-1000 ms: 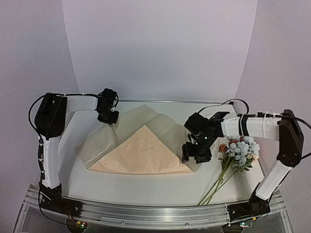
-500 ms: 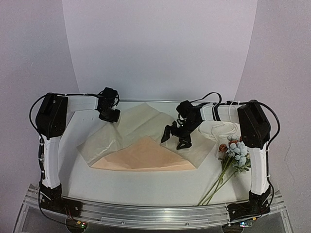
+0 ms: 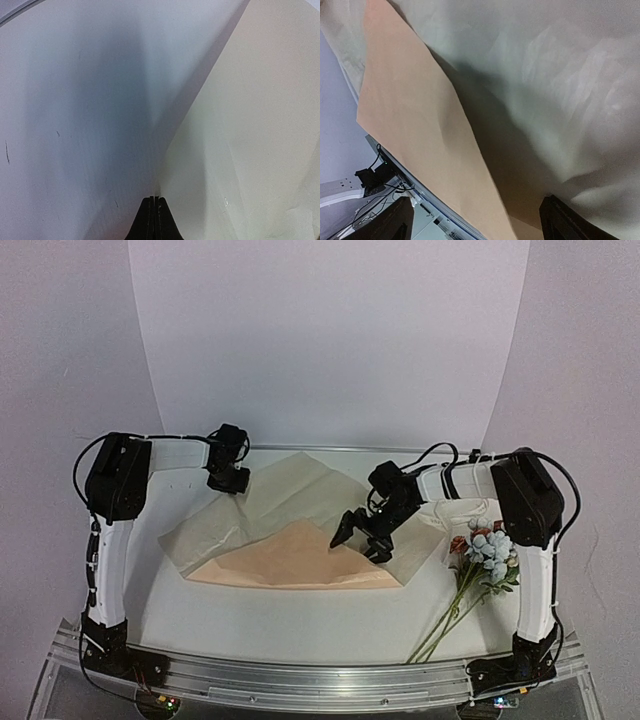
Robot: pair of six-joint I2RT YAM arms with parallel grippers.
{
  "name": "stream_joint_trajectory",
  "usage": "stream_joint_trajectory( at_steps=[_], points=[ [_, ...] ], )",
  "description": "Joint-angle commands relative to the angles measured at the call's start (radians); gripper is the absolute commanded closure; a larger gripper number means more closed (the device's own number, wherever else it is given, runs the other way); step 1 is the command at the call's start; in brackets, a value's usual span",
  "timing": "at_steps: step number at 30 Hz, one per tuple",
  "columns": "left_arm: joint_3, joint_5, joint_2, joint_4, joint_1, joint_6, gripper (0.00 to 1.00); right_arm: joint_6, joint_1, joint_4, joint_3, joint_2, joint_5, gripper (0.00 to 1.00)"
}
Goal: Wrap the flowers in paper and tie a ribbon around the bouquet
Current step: Unfold the folded wrapping paper at the center of the board.
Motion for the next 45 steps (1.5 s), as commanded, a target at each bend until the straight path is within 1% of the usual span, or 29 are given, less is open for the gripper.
stream_joint_trajectory(
  at_steps=[1, 5, 11, 13, 16, 18, 20, 23, 27, 30, 33, 35, 38, 42, 45],
  points=[
    [0.06, -0.043, 0.017, -0.014, 0.005, -0.03, 1.0, 0.055, 0.012, 0.064, -0.029, -0.088, -0.08, 0.22],
    [0.065, -0.044, 0.025, -0.018, 0.005, -0.037, 1.0, 0.047, 0.018, 0.074, -0.048, -0.124, -0.082, 0.34],
    [0.086, -0.051, 0.045, -0.033, 0.007, -0.056, 1.0, -0.026, 0.061, 0.06, -0.075, -0.195, -0.103, 0.38],
    [0.099, -0.052, 0.053, -0.039, 0.007, -0.065, 1.0, -0.066, 0.081, 0.027, -0.078, -0.212, -0.107, 0.45],
    [0.116, -0.055, 0.063, -0.051, 0.01, -0.075, 1.0, -0.142, 0.116, -0.067, -0.076, -0.233, -0.096, 0.55],
    [0.128, -0.057, 0.067, -0.059, 0.011, -0.083, 1.0, -0.185, 0.133, -0.124, -0.074, -0.244, -0.078, 0.63],
    [0.142, -0.06, 0.076, -0.074, 0.015, -0.093, 1.0, -0.286, 0.161, -0.231, -0.069, -0.265, -0.02, 0.69],
    [0.161, -0.058, 0.087, -0.091, 0.019, -0.103, 1.0, -0.425, 0.22, -0.389, -0.052, -0.288, 0.083, 0.73],
    [0.196, -0.054, 0.108, -0.113, 0.02, -0.109, 1.0, -0.504, 0.283, -0.452, -0.064, -0.304, 0.194, 0.74],
    [0.23, -0.058, 0.13, -0.138, 0.021, -0.113, 1.0, -0.569, 0.347, -0.499, -0.073, -0.311, 0.278, 0.71],
    [0.253, -0.053, 0.14, -0.146, 0.022, -0.115, 1.0, -0.586, 0.383, -0.51, -0.089, -0.311, 0.322, 0.62],
    [0.266, -0.046, 0.144, -0.155, 0.022, -0.114, 1.0, -0.584, 0.394, -0.512, -0.102, -0.31, 0.337, 0.51],
    [0.26, -0.029, 0.135, -0.148, 0.021, -0.107, 1.0, -0.567, 0.395, -0.505, -0.133, -0.329, 0.346, 0.41],
    [0.225, -0.016, 0.103, -0.113, 0.021, -0.074, 0.96, -0.523, 0.395, -0.485, -0.188, -0.41, 0.358, 0.23],
    [0.226, -0.013, 0.097, -0.109, 0.021, -0.046, 0.96, -0.476, 0.397, -0.455, -0.242, -0.475, 0.353, 0.13]
  ],
)
